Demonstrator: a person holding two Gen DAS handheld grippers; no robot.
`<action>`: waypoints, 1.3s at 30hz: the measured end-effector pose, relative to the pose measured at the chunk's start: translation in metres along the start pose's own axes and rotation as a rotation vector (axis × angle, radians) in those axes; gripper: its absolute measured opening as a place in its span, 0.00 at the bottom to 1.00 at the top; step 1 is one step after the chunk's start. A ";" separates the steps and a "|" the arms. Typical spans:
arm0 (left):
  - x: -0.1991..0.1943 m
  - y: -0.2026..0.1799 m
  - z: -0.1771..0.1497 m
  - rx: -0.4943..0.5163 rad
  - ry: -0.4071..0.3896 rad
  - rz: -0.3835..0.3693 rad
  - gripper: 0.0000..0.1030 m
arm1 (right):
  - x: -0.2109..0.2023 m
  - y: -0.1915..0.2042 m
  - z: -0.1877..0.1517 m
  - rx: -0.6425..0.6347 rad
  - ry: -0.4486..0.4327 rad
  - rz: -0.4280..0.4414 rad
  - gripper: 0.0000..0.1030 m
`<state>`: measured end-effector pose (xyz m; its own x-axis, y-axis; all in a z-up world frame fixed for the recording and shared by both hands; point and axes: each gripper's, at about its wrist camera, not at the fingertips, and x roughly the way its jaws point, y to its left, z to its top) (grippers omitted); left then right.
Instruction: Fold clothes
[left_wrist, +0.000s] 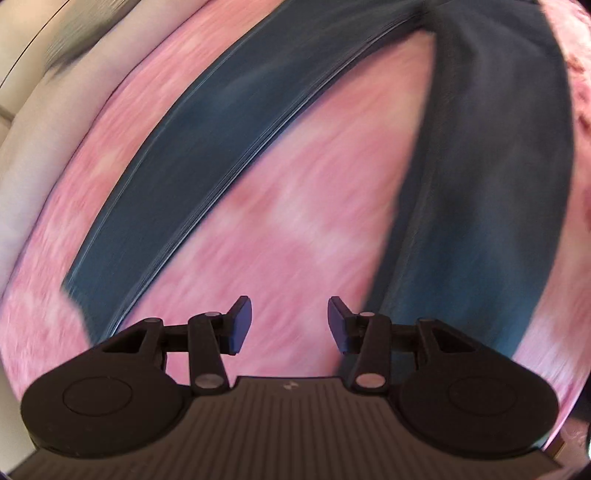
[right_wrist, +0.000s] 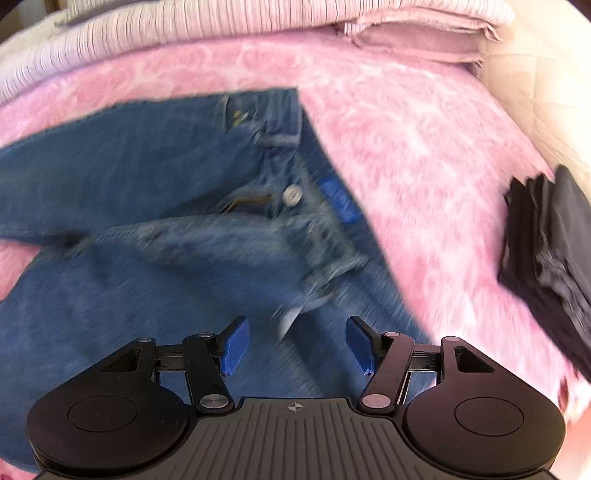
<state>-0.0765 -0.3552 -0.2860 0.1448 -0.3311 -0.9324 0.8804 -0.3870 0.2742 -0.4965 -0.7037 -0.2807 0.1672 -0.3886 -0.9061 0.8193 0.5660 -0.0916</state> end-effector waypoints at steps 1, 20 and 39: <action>0.001 -0.014 0.020 0.025 -0.025 -0.007 0.39 | 0.006 -0.011 0.005 -0.003 -0.012 0.025 0.60; 0.043 -0.178 0.311 0.254 -0.371 -0.111 0.41 | 0.031 -0.102 0.068 -0.073 -0.100 0.499 0.09; 0.110 -0.191 0.320 0.216 -0.260 -0.118 0.48 | 0.122 -0.081 0.101 -0.168 -0.062 0.555 0.35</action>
<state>-0.3734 -0.5937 -0.3659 -0.0965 -0.4707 -0.8770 0.7644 -0.5994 0.2377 -0.4877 -0.8703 -0.3420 0.5826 -0.0394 -0.8118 0.5026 0.8025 0.3217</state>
